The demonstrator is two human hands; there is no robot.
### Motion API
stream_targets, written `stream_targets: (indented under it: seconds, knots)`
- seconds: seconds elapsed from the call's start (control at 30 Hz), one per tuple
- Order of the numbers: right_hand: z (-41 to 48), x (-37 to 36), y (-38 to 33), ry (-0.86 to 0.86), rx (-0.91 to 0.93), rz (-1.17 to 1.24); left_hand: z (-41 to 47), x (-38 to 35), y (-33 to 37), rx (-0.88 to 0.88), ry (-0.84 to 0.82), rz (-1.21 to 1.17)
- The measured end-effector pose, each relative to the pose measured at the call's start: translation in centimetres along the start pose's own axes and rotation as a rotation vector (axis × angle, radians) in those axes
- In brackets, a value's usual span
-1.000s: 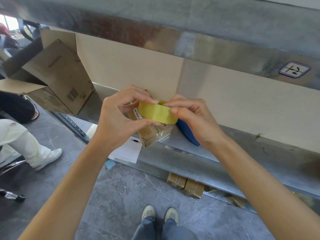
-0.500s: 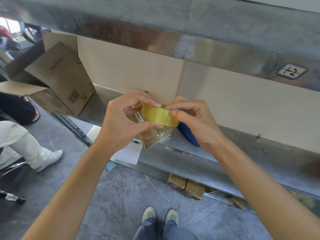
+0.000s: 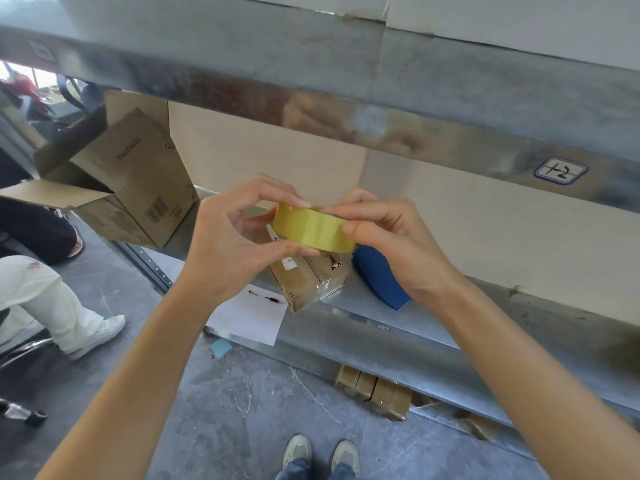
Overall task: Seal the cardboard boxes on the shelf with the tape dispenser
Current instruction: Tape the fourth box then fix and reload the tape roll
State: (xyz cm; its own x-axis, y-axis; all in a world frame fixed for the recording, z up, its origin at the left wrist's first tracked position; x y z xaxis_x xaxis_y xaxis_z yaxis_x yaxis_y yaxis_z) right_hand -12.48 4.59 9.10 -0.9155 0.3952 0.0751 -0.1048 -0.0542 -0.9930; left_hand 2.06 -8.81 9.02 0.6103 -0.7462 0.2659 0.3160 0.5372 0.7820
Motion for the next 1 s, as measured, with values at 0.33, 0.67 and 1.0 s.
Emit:
stream_targets:
  seconds: [0.33,0.67,1.0]
  knots:
    - [-0.1,-0.7,-8.4,-0.051,0.219,-0.046,3.0,2.8,6.9,-0.217,0.100,0.068]
    - [-1.3,-1.3,-12.4,-0.164,0.303,-0.091,3.1,4.0,10.1,-0.299,0.143,0.101]
    - [-1.4,-2.3,-11.8,-0.061,0.207,-0.104,2.6,3.9,10.2,-0.296,0.106,0.175]
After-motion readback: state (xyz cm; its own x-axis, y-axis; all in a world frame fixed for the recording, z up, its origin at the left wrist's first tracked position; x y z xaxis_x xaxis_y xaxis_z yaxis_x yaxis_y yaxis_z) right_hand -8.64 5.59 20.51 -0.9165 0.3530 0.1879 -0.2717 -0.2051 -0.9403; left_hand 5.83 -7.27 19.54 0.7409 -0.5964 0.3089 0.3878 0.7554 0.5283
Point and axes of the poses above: each hand's wrist, its own z-axis towards the middle knuckle, its own x-axis out of the back of the hand, y = z × x, the point moved 1 cm from there along z, towards the middle knuckle, and after that the axes turned 6 degrees about -x, right-handed, at the moved point
